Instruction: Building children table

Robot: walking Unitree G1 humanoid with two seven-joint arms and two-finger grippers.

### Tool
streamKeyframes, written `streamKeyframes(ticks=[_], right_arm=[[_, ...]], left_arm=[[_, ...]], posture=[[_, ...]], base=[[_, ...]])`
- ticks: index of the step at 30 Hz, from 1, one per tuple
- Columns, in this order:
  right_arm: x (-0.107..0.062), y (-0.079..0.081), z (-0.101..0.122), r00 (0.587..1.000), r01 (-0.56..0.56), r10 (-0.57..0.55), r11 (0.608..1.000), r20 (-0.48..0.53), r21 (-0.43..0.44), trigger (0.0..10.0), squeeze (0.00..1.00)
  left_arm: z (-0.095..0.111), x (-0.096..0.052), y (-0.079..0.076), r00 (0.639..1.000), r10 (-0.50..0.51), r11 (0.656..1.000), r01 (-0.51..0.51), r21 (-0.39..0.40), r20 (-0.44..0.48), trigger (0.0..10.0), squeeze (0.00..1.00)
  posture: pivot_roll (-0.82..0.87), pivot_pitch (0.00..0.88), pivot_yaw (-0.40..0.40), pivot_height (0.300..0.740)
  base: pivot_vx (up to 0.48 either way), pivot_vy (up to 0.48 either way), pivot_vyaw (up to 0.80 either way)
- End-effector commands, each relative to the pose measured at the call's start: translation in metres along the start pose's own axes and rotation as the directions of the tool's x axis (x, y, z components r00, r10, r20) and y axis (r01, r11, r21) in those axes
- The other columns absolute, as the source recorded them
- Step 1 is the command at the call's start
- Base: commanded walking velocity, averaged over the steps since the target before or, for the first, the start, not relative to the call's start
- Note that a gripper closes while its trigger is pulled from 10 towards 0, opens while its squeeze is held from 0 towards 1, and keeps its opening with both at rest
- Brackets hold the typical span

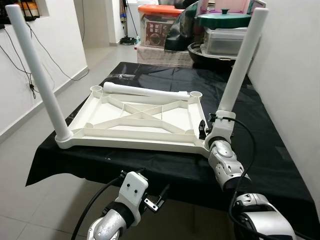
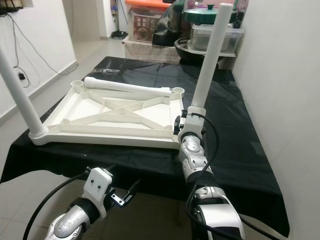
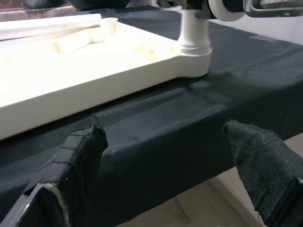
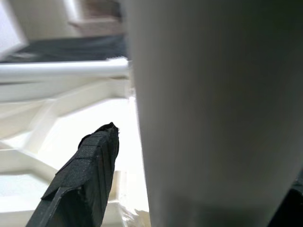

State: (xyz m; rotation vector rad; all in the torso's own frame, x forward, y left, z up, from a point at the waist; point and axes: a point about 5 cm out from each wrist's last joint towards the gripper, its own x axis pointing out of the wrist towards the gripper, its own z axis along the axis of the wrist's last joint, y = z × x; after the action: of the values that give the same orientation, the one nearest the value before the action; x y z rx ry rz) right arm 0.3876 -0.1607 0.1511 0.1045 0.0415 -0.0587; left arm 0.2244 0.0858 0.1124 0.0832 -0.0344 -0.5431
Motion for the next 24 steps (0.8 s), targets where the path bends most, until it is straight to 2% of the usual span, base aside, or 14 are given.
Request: streamKeyframes(ticks=[1, 3, 6, 7, 9, 10, 12, 16, 17, 18, 20, 21, 22, 24], right_arm=[[0.002, 0.020, 0.014, 0.976, -0.210, 0.209, 0.978, 0.052, 0.003, 10.0, 0.00], [-0.008, 0.030, 0.009, 0.809, -0.588, 0.587, 0.808, -0.042, -0.024, 10.0, 0.00], [-0.008, 0.030, 0.009, 0.809, -0.588, 0.587, 0.808, -0.042, -0.024, 10.0, 0.00], [-0.014, 0.033, 0.005, 0.719, -0.694, 0.690, 0.720, -0.082, -0.022, 10.0, 0.00], [-0.032, 0.036, -0.001, 0.466, -0.882, 0.864, 0.470, -0.188, -0.029, 10.0, 0.00], [-0.032, 0.036, -0.001, 0.466, -0.882, 0.864, 0.470, -0.188, -0.029, 10.0, 0.00], [-0.038, 0.037, -0.002, 0.357, -0.932, 0.906, 0.362, -0.226, -0.020, 10.0, 0.00], [-0.035, 0.041, -0.001, 0.375, -0.925, 0.899, 0.378, -0.224, -0.034, 10.0, 0.00], [-0.031, 0.043, -0.001, 0.415, -0.909, 0.883, 0.413, -0.222, -0.058, 4.3, 0.00], [-0.023, 0.044, -0.002, 0.514, -0.857, 0.829, 0.505, -0.221, -0.097, 0.0, 0.00], [-0.012, 0.042, -0.002, 0.641, -0.766, 0.737, 0.629, -0.214, -0.132, 0.0, 0.00], [-0.012, 0.042, -0.002, 0.641, -0.766, 0.737, 0.629, -0.214, -0.132, 0.0, 0.00], [-0.002, 0.031, 0.000, 0.777, -0.623, 0.594, 0.773, -0.209, -0.120, 0.0, 0.00], [0.000, 0.027, 0.000, 0.811, -0.576, 0.547, 0.808, -0.207, -0.121, 0.0, 0.00]], left_arm=[[0.001, -0.002, -0.002, 1.000, -0.003, 1.000, 0.003, 0.011, 0.019, 10.0, 0.00], [0.004, -0.004, -0.003, 0.999, 0.003, 1.000, -0.004, 0.019, 0.047, 10.0, 0.00], [0.004, -0.004, -0.003, 0.999, 0.003, 1.000, -0.004, 0.019, 0.047, 10.0, 0.00], [0.004, -0.004, -0.003, 0.999, -0.001, 1.000, 0.000, 0.018, 0.050, 10.0, 0.00], [0.006, -0.004, -0.004, 0.998, -0.007, 1.000, 0.006, 0.020, 0.061, 10.0, 0.00], [0.006, -0.004, -0.004, 0.998, -0.007, 1.000, 0.006, 0.020, 0.061, 10.0, 0.00], [0.008, -0.004, -0.003, 0.997, 0.000, 1.000, -0.002, 0.028, 0.079, 10.0, 0.00], [0.010, -0.005, -0.002, 0.995, 0.016, 0.999, -0.020, 0.041, 0.097, 10.0, 0.00], [0.011, -0.006, -0.002, 0.994, 0.018, 0.999, -0.023, 0.045, 0.104, 10.0, 0.00], [0.011, -0.006, -0.003, 0.994, 0.019, 0.999, -0.024, 0.047, 0.107, 10.0, 0.00], [0.011, -0.006, -0.003, 0.994, 0.018, 0.998, -0.024, 0.050, 0.112, 10.0, 0.00], [0.011, -0.006, -0.003, 0.994, 0.018, 0.998, -0.024, 0.050, 0.112, 10.0, 0.00], [0.011, -0.006, -0.003, 0.993, 0.015, 0.998, -0.021, 0.051, 0.114, 10.0, 0.00], [0.011, -0.006, -0.003, 0.993, 0.014, 0.998, -0.020, 0.052, 0.115, 10.0, 0.00]], posture=[[0.06, 0.000, -0.079, 0.740], [0.05, 0.000, -0.077, 0.740], [0.05, 0.000, -0.077, 0.740], [0.05, 0.000, -0.081, 0.740], [0.06, 0.000, -0.081, 0.740], [0.06, 0.000, -0.081, 0.740], [0.06, 0.000, -0.082, 0.740], [0.06, 0.000, -0.085, 0.740], [0.06, 0.000, -0.085, 0.740], [0.06, 0.000, -0.087, 0.740], [0.06, 0.000, -0.089, 0.740], [0.06, 0.000, -0.089, 0.740], [0.06, 0.000, -0.087, 0.740], [0.06, 0.000, -0.087, 0.740]], base=[[0.000, 0.000, 0.00], [0.000, 0.000, 0.00], [0.000, 0.000, 0.00], [0.000, 0.000, 0.00], [0.000, 0.000, 0.00], [0.000, 0.000, 0.00], [0.000, 0.000, 0.00], [0.000, 0.000, 0.00], [0.000, 0.000, 0.00], [0.000, 0.000, 0.00], [0.000, 0.000, 0.00], [0.000, 0.000, 0.00], [0.000, 0.000, 0.00], [0.000, 0.000, 0.00]])
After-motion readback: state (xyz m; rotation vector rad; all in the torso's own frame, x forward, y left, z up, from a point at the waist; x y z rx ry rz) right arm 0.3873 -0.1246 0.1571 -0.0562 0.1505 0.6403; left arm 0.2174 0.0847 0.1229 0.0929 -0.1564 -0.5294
